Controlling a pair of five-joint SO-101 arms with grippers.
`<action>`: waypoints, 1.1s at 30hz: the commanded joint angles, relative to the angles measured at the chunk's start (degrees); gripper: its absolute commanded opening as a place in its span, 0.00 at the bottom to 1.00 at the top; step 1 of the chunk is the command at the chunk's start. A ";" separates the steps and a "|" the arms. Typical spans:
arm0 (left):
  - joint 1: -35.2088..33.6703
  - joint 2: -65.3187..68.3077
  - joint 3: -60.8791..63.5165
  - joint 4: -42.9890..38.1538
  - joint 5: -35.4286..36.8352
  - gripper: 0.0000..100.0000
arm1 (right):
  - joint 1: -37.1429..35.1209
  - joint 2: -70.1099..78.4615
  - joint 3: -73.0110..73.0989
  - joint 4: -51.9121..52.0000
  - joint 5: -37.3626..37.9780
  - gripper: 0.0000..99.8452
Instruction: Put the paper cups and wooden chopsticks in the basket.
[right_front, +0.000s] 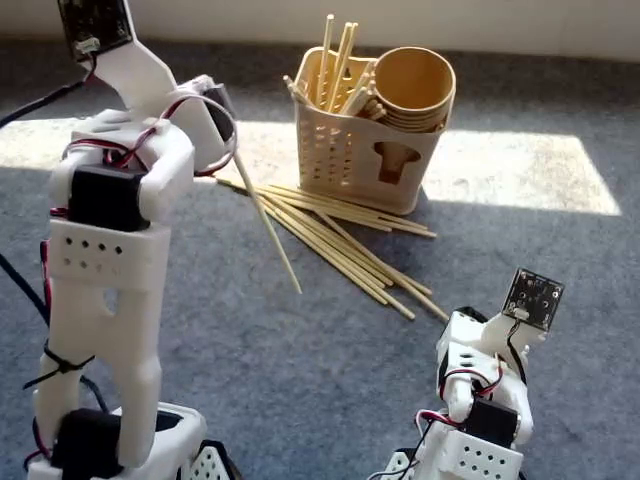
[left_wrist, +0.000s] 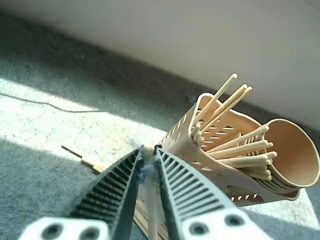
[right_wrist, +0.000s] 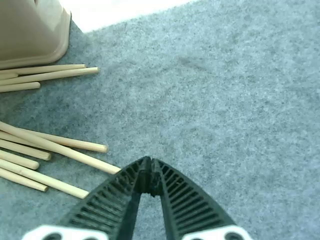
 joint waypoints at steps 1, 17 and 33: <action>-0.48 -3.38 -1.19 -3.96 -0.44 0.01 | 0.75 -0.31 5.49 0.22 -0.35 0.01; -0.04 -7.69 -0.75 -18.99 -0.09 0.01 | 0.75 -0.31 5.49 0.22 -0.35 0.01; 5.93 -4.79 3.12 -47.12 -6.07 0.01 | 0.75 -0.31 5.49 0.22 -0.35 0.01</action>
